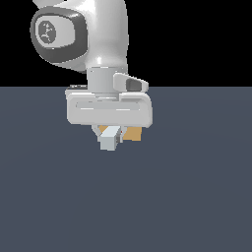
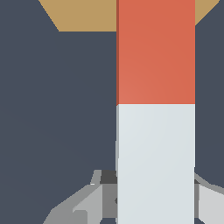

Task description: Insert the peg into the horizontal hole in a box.

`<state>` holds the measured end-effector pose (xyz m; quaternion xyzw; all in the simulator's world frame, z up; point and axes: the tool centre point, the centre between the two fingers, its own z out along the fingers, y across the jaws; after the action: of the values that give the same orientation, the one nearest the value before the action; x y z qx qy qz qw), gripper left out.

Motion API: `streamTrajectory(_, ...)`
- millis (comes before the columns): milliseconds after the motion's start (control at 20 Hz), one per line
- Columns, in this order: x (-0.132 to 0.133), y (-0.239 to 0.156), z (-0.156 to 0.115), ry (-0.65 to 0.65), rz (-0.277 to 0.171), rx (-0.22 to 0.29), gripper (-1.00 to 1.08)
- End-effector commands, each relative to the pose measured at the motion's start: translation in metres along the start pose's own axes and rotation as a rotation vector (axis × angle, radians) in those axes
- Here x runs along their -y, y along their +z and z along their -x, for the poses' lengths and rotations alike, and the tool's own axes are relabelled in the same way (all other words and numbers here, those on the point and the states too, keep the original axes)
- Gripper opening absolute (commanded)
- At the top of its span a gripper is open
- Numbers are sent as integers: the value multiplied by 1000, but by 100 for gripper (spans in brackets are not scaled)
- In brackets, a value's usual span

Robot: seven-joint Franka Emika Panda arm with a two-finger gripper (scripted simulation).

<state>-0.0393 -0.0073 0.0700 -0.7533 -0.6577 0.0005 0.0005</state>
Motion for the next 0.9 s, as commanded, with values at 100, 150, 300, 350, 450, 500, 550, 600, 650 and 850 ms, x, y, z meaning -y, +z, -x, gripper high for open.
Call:
streamTrajectory(100, -1, -2, -3, 1, 1, 0, -100)
streamTrajectory(150, -1, -2, -3, 1, 1, 0, -100)
streamTrajectory(300, -2, -1, -4, -1, 1, 0, -100)
streamTrajectory(350, -3, -2, -6, -2, 1, -1, -100)
streamTrajectory(450, -5, -3, -7, -3, 2, -1, -100)
streamTrajectory(500, -5, -3, -7, -3, 2, -1, -100)
streamTrajectory(550, -5, -3, -7, -3, 2, -1, -100)
streamTrajectory(600, -5, -3, -7, -3, 2, -1, -100)
streamTrajectory(650, -4, -2, -7, -3, 1, -1, -100)
streamTrajectory(850, -3, -2, -13, -3, 1, -1, -100)
